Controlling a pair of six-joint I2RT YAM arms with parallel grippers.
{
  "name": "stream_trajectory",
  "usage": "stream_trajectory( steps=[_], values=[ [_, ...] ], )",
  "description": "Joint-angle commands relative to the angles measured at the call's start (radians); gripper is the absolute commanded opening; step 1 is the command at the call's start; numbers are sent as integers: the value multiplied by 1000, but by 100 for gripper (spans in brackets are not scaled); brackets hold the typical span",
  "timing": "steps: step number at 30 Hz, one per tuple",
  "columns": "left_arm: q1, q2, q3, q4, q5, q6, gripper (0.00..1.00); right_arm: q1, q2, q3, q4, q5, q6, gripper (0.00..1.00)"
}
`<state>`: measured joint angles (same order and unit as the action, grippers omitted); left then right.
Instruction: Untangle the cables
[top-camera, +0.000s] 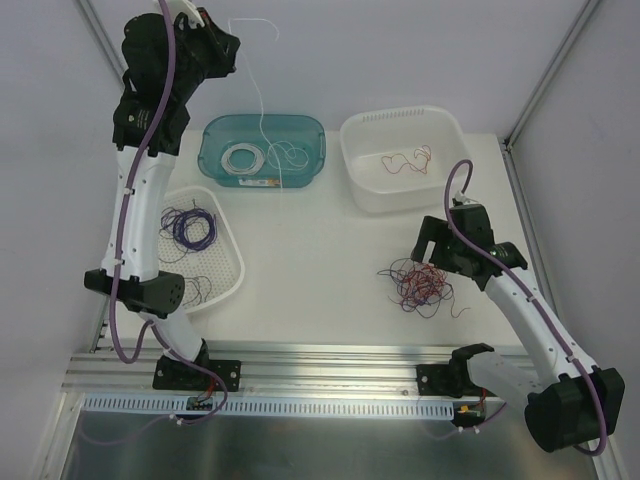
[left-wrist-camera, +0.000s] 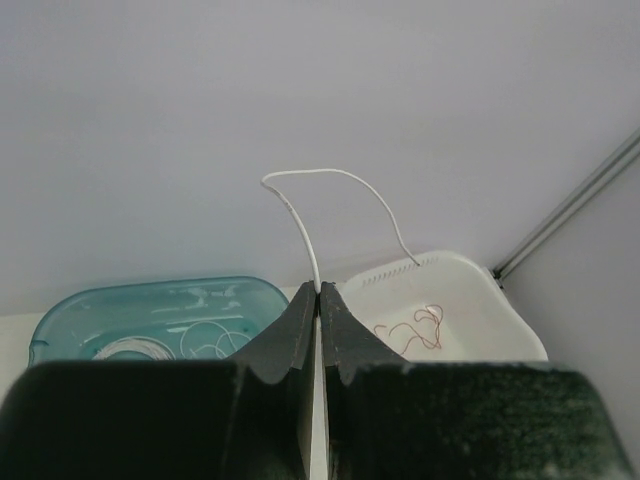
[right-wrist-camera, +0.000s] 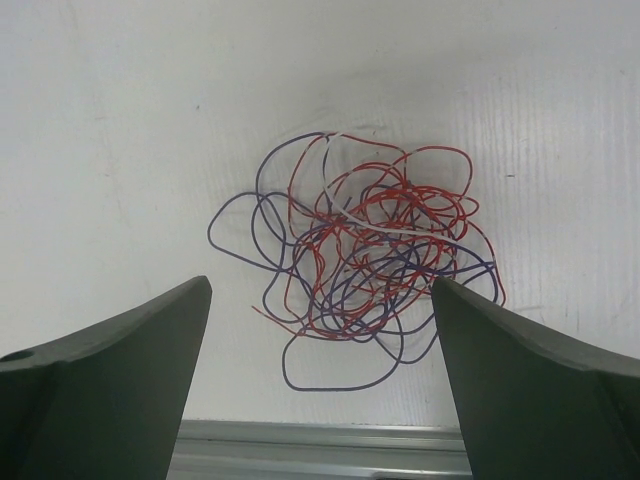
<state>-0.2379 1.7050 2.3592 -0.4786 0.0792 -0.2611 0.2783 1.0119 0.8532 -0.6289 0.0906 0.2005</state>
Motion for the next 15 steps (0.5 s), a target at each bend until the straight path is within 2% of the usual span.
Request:
stream_trajectory(
  steps=[1,15],
  values=[
    [28,22,35,143,24,-33,0,-2,-9,44,-2,-52,-35,97],
    [169,162,32,267,80,-164,0,-4,59,83,3,-37,-59,97]
  ],
)
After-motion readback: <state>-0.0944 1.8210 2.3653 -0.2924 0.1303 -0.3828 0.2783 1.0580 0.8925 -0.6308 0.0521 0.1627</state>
